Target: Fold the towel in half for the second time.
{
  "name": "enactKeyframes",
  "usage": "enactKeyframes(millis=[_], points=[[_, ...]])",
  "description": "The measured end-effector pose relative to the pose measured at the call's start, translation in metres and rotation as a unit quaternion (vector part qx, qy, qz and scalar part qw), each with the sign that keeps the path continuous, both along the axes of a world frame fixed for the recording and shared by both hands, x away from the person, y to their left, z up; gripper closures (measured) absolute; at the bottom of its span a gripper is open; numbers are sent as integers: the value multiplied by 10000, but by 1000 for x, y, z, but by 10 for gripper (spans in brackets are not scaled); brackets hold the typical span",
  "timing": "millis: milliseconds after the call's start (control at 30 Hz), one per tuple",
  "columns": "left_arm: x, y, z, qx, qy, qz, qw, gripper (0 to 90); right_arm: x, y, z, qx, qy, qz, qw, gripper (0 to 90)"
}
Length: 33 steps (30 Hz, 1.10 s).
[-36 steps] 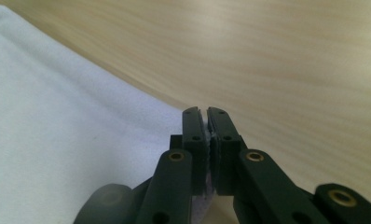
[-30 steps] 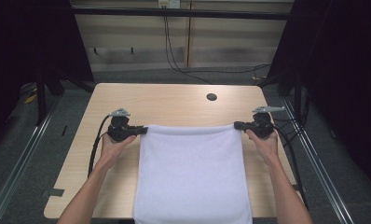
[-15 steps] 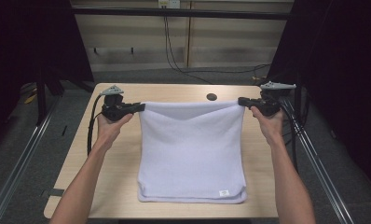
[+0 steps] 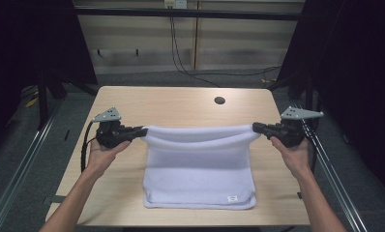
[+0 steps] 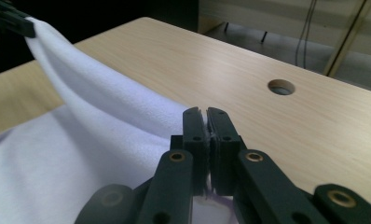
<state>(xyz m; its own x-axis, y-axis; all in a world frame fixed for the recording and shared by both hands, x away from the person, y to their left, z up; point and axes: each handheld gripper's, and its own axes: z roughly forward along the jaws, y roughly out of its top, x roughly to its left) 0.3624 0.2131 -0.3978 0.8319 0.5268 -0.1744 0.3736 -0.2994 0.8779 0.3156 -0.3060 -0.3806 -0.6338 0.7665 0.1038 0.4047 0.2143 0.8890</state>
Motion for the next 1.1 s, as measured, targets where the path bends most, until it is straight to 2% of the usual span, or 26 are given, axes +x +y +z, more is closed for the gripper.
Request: enactKeyframes(millis=[67,267,333,367,400,433,500,533,567,633,667,700,733,767,800,833,900,967,1000,1067,1100], points=[[-8,3,0,-38,2,-49,10000,843,-14,1,-1,62,-10,69,10000,872],[-40,9,-12,-57,55,-236,9997,840,-53,4,-15,-63,124,313,9994,871],[-51,10,-19,-46,88,-249,9996,840,-67,4,-21,-55,162,349,9992,871],[-56,11,-25,-61,175,-267,9995,839,-73,5,-25,-36,210,378,9991,870],[-56,11,-25,-61,175,-267,9995,838,-80,6,-31,-51,274,418,9987,870],[-64,12,-35,-65,266,-308,9991,838,-80,6,-31,-51,274,418,9987,870],[-73,14,-48,44,380,-379,9985,830,-93,9,-45,-104,432,475,9979,868],[-76,14,-53,59,443,-434,9981,826,-98,10,-51,-132,500,506,9974,866],[-86,15,-60,235,524,-521,9970,822,-104,12,-62,-209,698,550,9958,855],[-97,14,-64,287,582,-612,9960,821,-109,13,-70,-265,886,618,9938,831],[-101,12,-67,457,704,-652,9943,818,-113,14,-75,-297,942,634,9931,826],[-106,11,-72,650,718,-668,9931,811,-118,14,-78,-270,975,640,9928,814],[-108,11,-76,736,812,-710,9914,805,-122,14,-81,-219,1025,661,9923,804],[-109,11,-79,705,938,-742,9903,798,-125,15,-84,-284,1084,682,9914,803],[-111,11,-80,796,967,-811,9888,793,-127,15,-87,-346,1120,702,9906,800],[-113,11,-80,859,956,-810,9884,791,-131,15,-90,-346,1201,729,9895,793],[-116,11,-83,891,1065,-887,9863,779,-135,14,-92,-351,1242,748,9888,787],[-118,9,-86,1089,1046,-925,9842,767,-136,12,-95,-345,1308,709,9883,773],[-118,8,-88,1121,1086,-911,9835,760,-136,11,-98,-346,1378,714,9873,771],[-114,7,-89,1097,1155,-880,9833,743,-134,12,-103,-519,1474,699,9852,754],[-112,8,-89,1026,1164,-880,9840,729,-132,13,-104,-573,1480,702,9848,741]])
